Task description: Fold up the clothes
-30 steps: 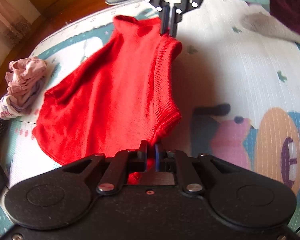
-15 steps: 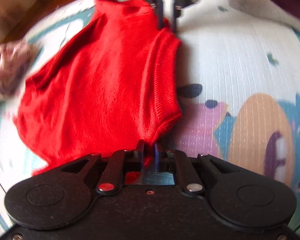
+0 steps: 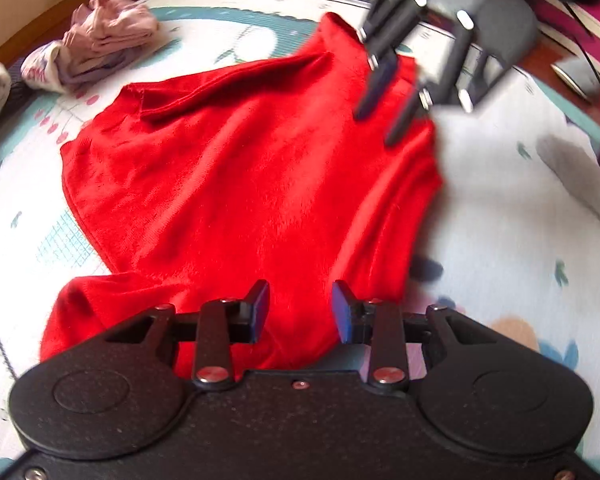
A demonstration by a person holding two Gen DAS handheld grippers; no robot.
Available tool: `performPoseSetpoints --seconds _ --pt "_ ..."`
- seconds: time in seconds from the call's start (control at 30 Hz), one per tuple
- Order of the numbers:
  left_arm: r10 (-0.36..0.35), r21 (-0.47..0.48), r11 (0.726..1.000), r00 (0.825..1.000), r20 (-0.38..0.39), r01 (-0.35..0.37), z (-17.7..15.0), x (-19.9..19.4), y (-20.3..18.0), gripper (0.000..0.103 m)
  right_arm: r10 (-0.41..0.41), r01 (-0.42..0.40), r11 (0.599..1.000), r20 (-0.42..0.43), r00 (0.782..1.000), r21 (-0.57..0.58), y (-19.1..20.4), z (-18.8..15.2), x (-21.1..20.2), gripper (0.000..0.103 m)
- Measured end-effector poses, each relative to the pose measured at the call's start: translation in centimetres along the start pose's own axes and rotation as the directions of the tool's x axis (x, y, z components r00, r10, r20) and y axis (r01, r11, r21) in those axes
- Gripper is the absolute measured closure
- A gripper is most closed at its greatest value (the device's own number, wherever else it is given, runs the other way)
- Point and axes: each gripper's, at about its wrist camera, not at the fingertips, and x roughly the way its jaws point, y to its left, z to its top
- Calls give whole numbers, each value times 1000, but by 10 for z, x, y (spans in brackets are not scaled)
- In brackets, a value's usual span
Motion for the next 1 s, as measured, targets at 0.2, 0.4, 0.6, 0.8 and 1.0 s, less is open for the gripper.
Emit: performPoseSetpoints --seconds 0.2,0.4,0.6,0.8,1.0 --pt "11 17 1000 999 -47 -10 -10 13 -10 71 -38 30 994 -73 997 -104 33 -5 36 72" --pt "-8 -211 977 1000 1 8 -13 -30 34 71 -35 29 996 -67 997 -87 25 5 29 75" --pt "153 -530 834 987 -50 -156 -64 -59 120 71 -19 18 998 -22 1000 -60 23 14 27 74" --pt "100 -336 928 976 -192 -161 -60 -34 160 53 17 -22 996 -50 999 -88 33 15 39 73" --pt "15 -229 969 954 -299 -87 -52 -6 172 48 37 -43 995 -70 997 -87 35 16 44 71"
